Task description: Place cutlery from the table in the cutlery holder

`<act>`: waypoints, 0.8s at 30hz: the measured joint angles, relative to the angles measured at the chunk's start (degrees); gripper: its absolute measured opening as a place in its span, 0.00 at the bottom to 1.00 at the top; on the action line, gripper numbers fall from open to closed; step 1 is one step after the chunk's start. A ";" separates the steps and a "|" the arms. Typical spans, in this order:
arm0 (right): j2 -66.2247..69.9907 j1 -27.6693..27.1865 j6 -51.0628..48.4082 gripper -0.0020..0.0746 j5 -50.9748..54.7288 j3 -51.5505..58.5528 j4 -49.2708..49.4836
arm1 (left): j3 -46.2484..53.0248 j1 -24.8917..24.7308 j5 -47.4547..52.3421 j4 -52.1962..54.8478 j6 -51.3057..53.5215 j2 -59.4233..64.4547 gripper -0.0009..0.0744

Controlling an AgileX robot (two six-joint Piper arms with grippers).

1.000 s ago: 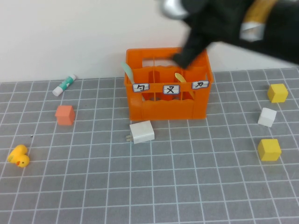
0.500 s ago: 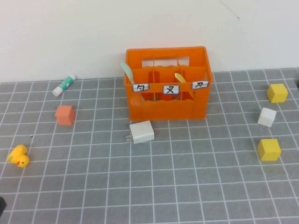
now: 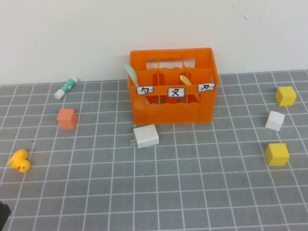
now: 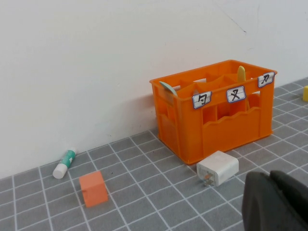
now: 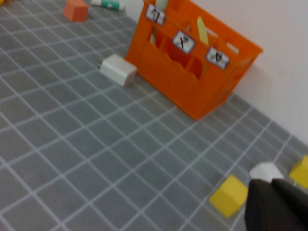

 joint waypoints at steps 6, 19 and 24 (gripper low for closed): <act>-3.55 0.00 0.14 0.03 5.91 1.31 0.81 | 0.00 0.00 0.00 0.00 0.00 0.00 0.01; -3.55 0.00 0.18 0.02 6.16 1.40 0.91 | 0.23 0.00 -0.09 0.00 0.00 0.00 0.01; -3.55 0.00 0.18 0.02 6.16 1.75 0.91 | 1.12 1.16 0.74 -3.31 0.00 0.00 0.01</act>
